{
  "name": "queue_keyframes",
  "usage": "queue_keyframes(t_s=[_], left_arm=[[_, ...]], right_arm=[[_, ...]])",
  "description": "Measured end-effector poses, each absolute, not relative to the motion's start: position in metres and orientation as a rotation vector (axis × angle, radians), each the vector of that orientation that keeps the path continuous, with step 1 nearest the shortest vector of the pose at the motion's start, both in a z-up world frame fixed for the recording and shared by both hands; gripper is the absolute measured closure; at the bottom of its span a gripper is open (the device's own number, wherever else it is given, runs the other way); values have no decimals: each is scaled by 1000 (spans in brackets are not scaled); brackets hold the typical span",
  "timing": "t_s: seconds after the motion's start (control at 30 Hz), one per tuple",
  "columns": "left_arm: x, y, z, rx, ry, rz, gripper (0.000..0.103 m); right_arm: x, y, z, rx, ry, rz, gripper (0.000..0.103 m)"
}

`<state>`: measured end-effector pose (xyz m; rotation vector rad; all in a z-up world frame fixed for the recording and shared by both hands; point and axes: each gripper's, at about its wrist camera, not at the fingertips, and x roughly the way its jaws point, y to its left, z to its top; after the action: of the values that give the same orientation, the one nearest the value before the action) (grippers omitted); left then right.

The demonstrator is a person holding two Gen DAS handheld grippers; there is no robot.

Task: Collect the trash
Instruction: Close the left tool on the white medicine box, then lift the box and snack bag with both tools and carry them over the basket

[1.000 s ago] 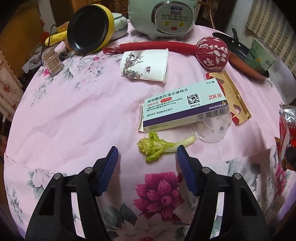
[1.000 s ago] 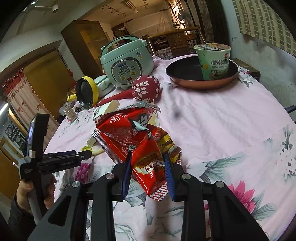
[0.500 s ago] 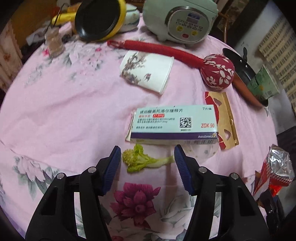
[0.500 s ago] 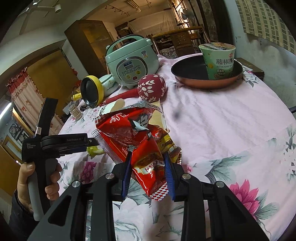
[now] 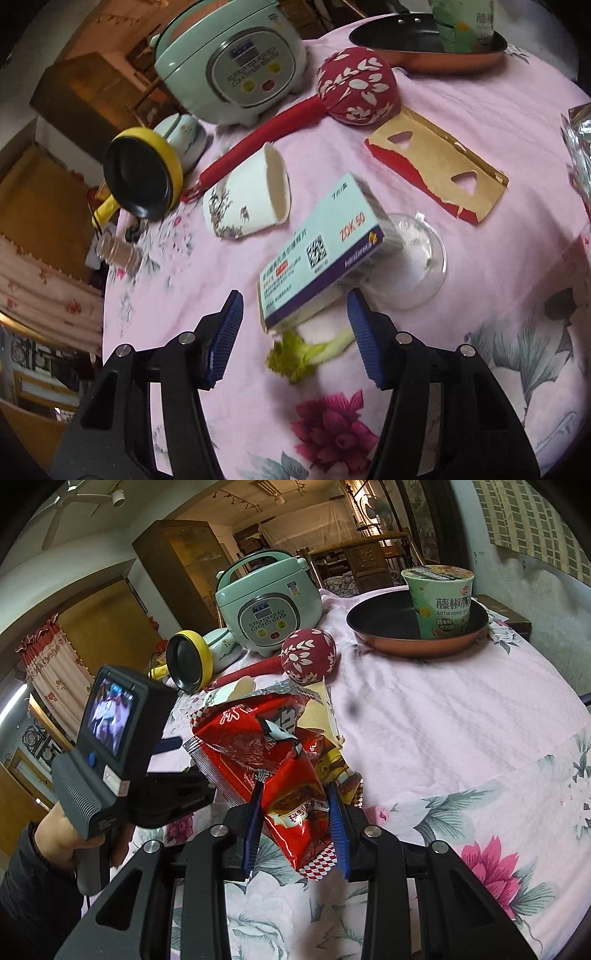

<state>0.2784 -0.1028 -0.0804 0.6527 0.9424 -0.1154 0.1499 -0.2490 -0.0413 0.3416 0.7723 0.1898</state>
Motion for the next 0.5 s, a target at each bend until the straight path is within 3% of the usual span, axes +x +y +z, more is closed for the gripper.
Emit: queue_keyframes(t_s=[0.17, 0.23, 0.4, 0.5], left_arm=[[293, -108, -86, 679, 927, -149, 55], [298, -107, -89, 673, 938, -151, 71], [298, -98, -79, 623, 897, -127, 86], [289, -83, -62, 537, 890, -119, 87]], right_arm=[[153, -248, -46, 337, 791, 185, 69], [154, -248, -47, 333, 795, 184, 69], [154, -248, -47, 331, 795, 179, 69], [154, -248, -48, 329, 794, 177, 69]])
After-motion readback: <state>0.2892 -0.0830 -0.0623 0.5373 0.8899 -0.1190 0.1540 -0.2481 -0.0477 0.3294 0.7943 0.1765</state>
